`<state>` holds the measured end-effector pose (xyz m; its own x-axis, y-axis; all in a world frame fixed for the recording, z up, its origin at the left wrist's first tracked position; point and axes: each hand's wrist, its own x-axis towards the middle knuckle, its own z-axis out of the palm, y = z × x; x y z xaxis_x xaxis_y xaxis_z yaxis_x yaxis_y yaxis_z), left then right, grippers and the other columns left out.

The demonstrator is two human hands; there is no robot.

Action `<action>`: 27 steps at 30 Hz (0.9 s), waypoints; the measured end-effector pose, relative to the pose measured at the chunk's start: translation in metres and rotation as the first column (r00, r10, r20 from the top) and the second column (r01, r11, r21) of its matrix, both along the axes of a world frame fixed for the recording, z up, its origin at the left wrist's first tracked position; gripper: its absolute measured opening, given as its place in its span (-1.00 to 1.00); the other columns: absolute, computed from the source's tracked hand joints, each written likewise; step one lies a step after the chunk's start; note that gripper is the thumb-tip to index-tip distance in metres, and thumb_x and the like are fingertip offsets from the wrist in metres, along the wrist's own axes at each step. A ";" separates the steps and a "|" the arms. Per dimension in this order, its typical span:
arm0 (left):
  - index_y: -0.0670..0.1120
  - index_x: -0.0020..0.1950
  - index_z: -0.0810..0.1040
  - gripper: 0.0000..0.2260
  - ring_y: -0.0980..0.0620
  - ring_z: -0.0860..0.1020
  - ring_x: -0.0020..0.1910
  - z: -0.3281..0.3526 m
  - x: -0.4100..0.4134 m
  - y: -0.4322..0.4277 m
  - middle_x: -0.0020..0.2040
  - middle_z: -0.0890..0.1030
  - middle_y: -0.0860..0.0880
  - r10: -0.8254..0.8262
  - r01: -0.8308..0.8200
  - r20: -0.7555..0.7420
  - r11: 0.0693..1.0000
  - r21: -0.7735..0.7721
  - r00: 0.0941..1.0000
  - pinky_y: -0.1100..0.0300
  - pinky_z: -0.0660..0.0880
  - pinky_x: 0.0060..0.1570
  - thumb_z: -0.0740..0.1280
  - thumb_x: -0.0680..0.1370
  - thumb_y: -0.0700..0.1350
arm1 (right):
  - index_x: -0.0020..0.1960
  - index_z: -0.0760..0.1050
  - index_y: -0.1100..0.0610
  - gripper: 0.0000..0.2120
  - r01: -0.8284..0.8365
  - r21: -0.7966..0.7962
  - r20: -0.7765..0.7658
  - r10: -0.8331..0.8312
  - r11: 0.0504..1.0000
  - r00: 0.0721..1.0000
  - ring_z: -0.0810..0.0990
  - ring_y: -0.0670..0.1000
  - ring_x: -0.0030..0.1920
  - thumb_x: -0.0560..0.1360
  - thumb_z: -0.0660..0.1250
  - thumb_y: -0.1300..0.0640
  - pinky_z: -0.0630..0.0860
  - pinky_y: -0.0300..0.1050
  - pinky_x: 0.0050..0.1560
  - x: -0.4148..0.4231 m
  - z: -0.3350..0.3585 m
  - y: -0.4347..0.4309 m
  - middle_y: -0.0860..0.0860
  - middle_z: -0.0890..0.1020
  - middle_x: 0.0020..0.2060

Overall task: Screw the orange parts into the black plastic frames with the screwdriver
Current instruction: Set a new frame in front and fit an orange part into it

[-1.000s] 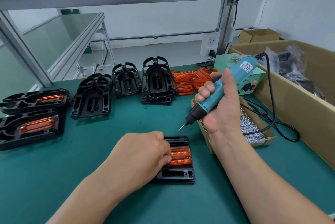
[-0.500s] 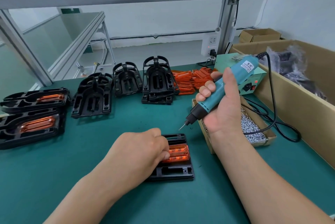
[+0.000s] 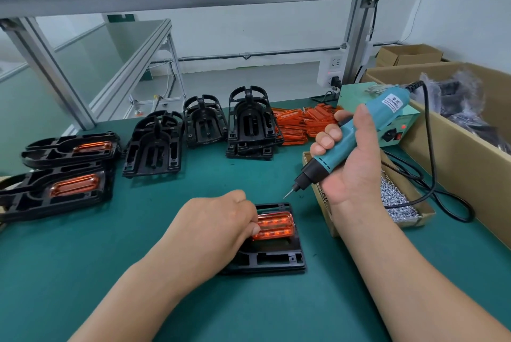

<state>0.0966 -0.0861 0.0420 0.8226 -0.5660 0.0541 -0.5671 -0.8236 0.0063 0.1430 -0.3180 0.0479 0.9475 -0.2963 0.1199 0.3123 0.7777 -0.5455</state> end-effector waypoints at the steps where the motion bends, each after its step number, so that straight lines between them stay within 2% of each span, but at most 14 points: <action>1: 0.17 0.18 0.52 -0.74 0.04 0.57 -0.12 0.001 0.001 0.002 -0.03 0.40 0.14 0.008 -0.008 0.004 1.000 0.013 1.000 0.14 0.47 -0.18 0.09 0.71 0.21 | -0.03 0.53 0.10 -0.73 0.000 -0.002 0.000 0.000 1.000 1.000 0.43 -0.08 -0.38 0.67 0.32 -0.10 0.45 -0.21 -0.34 0.000 0.000 0.000 -0.04 0.43 -0.35; 4: 0.17 0.18 0.52 -0.75 0.06 0.56 -0.14 0.002 0.001 0.005 0.00 0.44 0.13 0.015 -0.014 -0.011 0.999 0.038 1.000 0.12 0.49 -0.18 0.10 0.72 0.21 | -0.03 0.53 0.10 -0.73 0.001 -0.010 -0.006 -0.001 1.000 1.000 0.43 -0.08 -0.38 0.68 0.31 -0.10 0.45 -0.21 -0.34 0.000 0.000 0.001 -0.04 0.43 -0.34; 8: 0.18 0.14 0.52 -0.76 0.08 0.43 -0.25 0.003 -0.001 0.006 -0.07 0.38 0.14 0.013 -0.011 -0.028 0.998 0.066 1.000 0.13 0.35 -0.25 0.10 0.72 0.21 | -0.03 0.53 0.10 -0.72 0.004 -0.013 -0.017 -0.004 1.000 1.000 0.43 -0.08 -0.38 0.68 0.31 -0.11 0.44 -0.21 -0.33 -0.001 0.000 0.002 -0.04 0.43 -0.34; 10: 0.17 0.13 0.52 -0.76 0.08 0.40 -0.27 0.003 -0.002 0.006 -0.07 0.39 0.14 0.006 -0.004 -0.025 0.997 0.074 1.000 0.13 0.35 -0.27 0.11 0.71 0.20 | -0.03 0.54 0.10 -0.72 0.008 -0.012 -0.018 -0.008 1.000 1.000 0.43 -0.08 -0.37 0.67 0.31 -0.10 0.44 -0.21 -0.33 -0.001 0.000 0.002 -0.04 0.43 -0.34; 15: 0.14 0.11 0.56 -0.76 0.06 0.47 -0.25 -0.001 -0.002 0.005 -0.07 0.43 0.13 -0.010 0.010 -0.014 0.999 0.049 1.000 0.12 0.41 -0.26 0.15 0.70 0.19 | -0.03 0.54 0.09 -0.72 0.006 -0.016 -0.019 -0.006 1.000 1.000 0.42 -0.08 -0.36 0.66 0.34 -0.12 0.44 -0.21 -0.32 -0.001 -0.001 0.002 -0.04 0.43 -0.33; 19: 0.17 0.18 0.55 -0.77 0.09 0.48 -0.22 -0.005 -0.002 0.004 -0.07 0.43 0.16 -0.024 0.024 -0.036 1.000 -0.005 0.999 0.14 0.36 -0.25 0.17 0.68 0.21 | -0.03 0.54 0.09 -0.71 0.002 -0.019 -0.031 -0.003 1.000 1.000 0.41 -0.08 -0.36 0.66 0.33 -0.13 0.43 -0.21 -0.32 0.000 -0.001 0.003 -0.04 0.42 -0.33; 23: 0.23 0.30 0.50 -0.74 0.07 0.54 -0.15 -0.007 -0.002 0.003 -0.09 0.42 0.16 -0.068 0.065 -0.026 0.994 -0.084 0.997 0.12 0.44 -0.23 0.18 0.67 0.24 | -0.03 0.54 0.08 -0.72 0.000 -0.018 -0.029 0.000 1.000 1.000 0.41 -0.08 -0.36 0.65 0.33 -0.13 0.42 -0.22 -0.31 0.000 0.000 0.003 -0.05 0.42 -0.33; 27: 0.22 0.28 0.53 -0.71 0.06 0.55 -0.14 -0.010 -0.002 -0.007 -0.06 0.47 0.12 -0.084 0.082 -0.029 0.995 -0.057 0.996 0.09 0.52 -0.20 0.15 0.66 0.27 | -0.03 0.54 0.08 -0.72 -0.002 -0.028 -0.023 0.001 1.000 1.000 0.41 -0.08 -0.36 0.65 0.33 -0.13 0.42 -0.22 -0.31 -0.001 0.000 0.003 -0.05 0.42 -0.33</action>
